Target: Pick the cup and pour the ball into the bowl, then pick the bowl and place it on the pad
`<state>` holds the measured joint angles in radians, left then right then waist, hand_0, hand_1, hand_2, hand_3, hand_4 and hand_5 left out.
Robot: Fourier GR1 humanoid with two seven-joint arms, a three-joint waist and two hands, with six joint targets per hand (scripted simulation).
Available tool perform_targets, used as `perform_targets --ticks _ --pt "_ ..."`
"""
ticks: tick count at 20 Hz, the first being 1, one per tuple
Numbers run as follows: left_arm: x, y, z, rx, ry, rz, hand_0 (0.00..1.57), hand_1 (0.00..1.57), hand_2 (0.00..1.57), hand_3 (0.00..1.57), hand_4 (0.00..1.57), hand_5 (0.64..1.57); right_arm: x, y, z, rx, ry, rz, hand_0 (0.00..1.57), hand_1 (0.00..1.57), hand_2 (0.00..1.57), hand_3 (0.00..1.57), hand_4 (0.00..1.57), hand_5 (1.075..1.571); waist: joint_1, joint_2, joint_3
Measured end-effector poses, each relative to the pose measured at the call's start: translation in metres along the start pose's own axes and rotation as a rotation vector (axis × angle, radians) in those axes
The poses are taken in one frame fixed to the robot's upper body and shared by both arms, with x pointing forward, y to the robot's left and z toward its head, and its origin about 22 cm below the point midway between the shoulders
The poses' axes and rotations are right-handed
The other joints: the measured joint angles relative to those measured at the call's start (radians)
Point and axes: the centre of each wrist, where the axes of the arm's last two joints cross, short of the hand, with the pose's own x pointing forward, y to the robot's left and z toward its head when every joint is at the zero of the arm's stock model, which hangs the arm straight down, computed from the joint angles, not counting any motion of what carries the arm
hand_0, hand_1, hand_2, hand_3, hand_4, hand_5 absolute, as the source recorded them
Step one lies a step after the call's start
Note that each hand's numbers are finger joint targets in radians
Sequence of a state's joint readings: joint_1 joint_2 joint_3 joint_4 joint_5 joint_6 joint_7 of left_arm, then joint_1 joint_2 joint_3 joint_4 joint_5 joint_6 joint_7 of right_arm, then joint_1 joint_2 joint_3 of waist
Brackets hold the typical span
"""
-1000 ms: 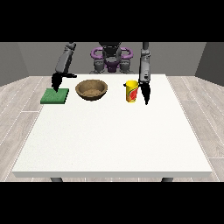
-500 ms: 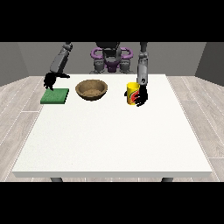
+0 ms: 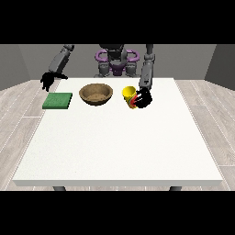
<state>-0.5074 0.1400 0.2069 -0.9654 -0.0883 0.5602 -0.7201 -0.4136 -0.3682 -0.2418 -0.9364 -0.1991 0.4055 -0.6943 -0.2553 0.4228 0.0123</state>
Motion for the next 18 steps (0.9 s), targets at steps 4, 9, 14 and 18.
perform_targets --ticks 4,9,14,18 --pt "0.007 -0.011 -0.008 -0.09 0.004 -0.181 1.41 1.41 1.57 1.57 1.24 1.552 -0.01 0.011 -0.009 0.012 0.067 -0.025 0.0 0.0 0.31 0.25 0.28 1.552 -0.007 -0.083 -0.0046" --pt "0.008 -0.027 0.002 -0.237 -0.022 -0.402 1.43 1.43 1.57 1.57 1.18 1.568 -0.023 0.019 -0.01 -0.003 0.143 -0.04 0.0 0.0 0.18 0.14 0.34 1.55 0.012 -0.174 -0.0066" --pt "0.016 -0.052 0.023 -0.41 -0.088 -0.586 1.4 1.4 1.57 1.57 1.05 1.565 -0.036 0.012 0.012 -0.051 0.232 -0.045 0.0 0.0 0.23 0.21 0.38 1.549 0.063 -0.273 -0.0067" --pt "0.038 -0.082 0.021 -0.513 -0.147 -0.674 1.4 1.4 1.57 1.57 1.05 1.565 -0.042 -0.001 0.034 -0.113 0.261 -0.035 0.0 0.0 0.25 0.15 0.39 1.547 0.123 -0.318 -0.0082"
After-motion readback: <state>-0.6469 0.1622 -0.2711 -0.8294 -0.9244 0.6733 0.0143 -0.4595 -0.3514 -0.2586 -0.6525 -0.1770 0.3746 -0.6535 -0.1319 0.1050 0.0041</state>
